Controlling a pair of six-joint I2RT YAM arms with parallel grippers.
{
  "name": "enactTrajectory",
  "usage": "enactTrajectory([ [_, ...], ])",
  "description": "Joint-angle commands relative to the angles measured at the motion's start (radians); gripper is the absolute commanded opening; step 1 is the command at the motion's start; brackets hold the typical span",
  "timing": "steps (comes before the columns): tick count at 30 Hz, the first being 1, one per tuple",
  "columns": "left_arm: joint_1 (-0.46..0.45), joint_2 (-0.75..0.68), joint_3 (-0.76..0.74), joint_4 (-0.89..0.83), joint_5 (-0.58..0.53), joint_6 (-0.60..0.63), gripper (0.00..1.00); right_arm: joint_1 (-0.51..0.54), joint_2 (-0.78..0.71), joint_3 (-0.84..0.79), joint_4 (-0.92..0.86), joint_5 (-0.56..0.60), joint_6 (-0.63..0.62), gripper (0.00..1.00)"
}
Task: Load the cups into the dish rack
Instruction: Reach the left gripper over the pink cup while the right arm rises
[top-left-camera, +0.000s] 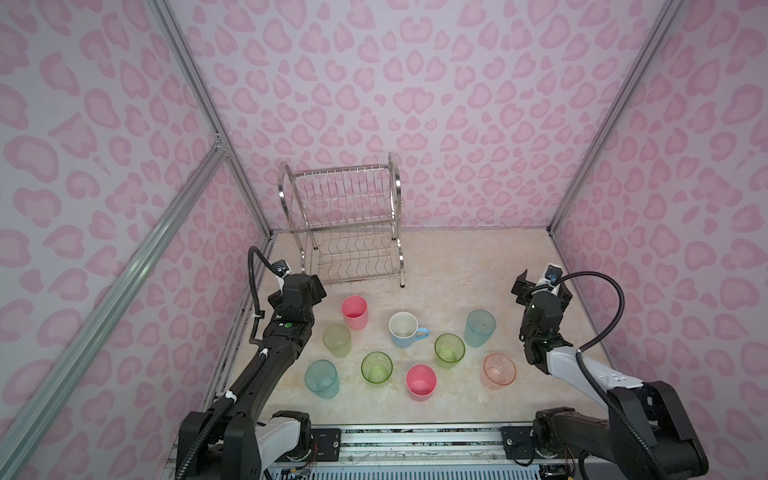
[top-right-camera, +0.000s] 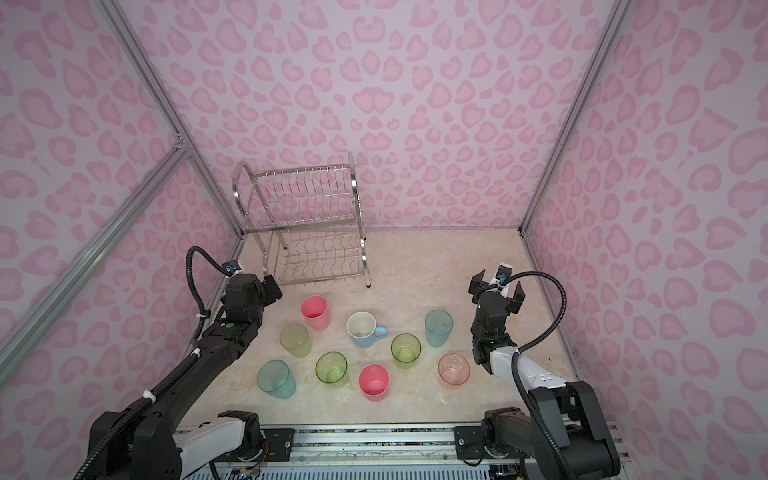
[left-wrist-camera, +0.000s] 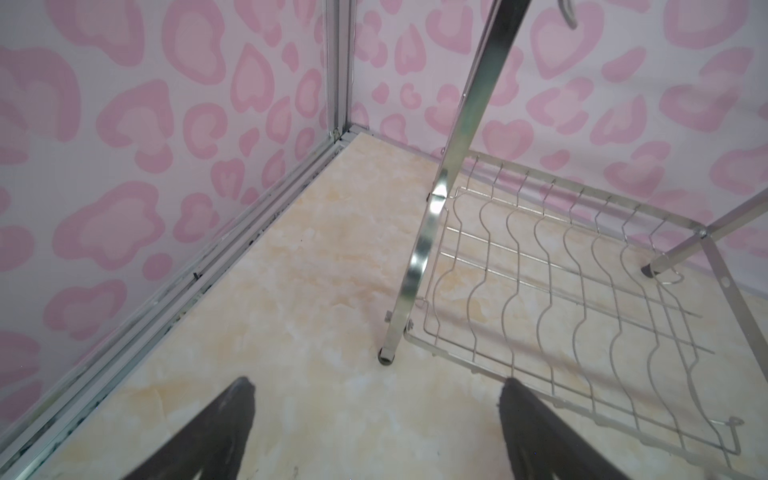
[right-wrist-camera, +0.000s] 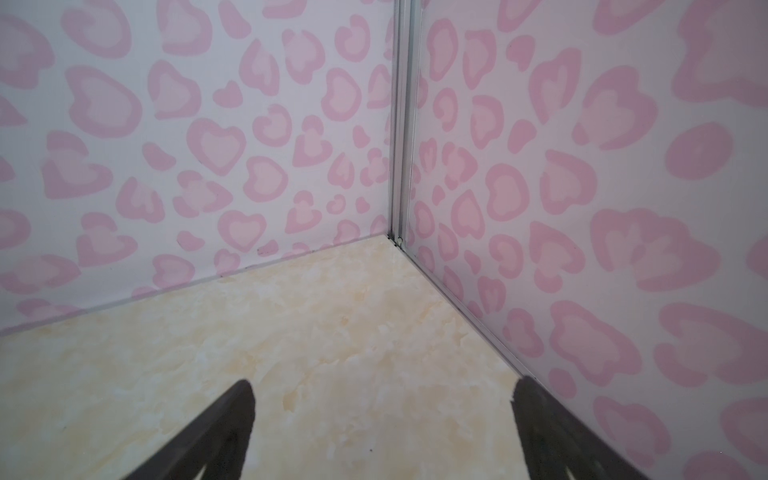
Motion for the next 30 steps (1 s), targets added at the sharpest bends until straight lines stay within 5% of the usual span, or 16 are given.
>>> enactTrajectory([
  [1,-0.022,-0.025,0.037,-0.232,0.048,-0.096,0.90,0.006,-0.035,0.059,-0.245,-0.033,0.115,0.93],
  [16,-0.068,0.092,0.199,-0.589,0.438,-0.080,0.68,0.136,0.040,0.331,-0.546,-0.399,0.195,0.84],
  [30,-0.160,0.196,0.298,-0.666,0.422,-0.025,0.54,0.221,0.125,0.412,-0.578,-0.437,0.168,0.82],
])
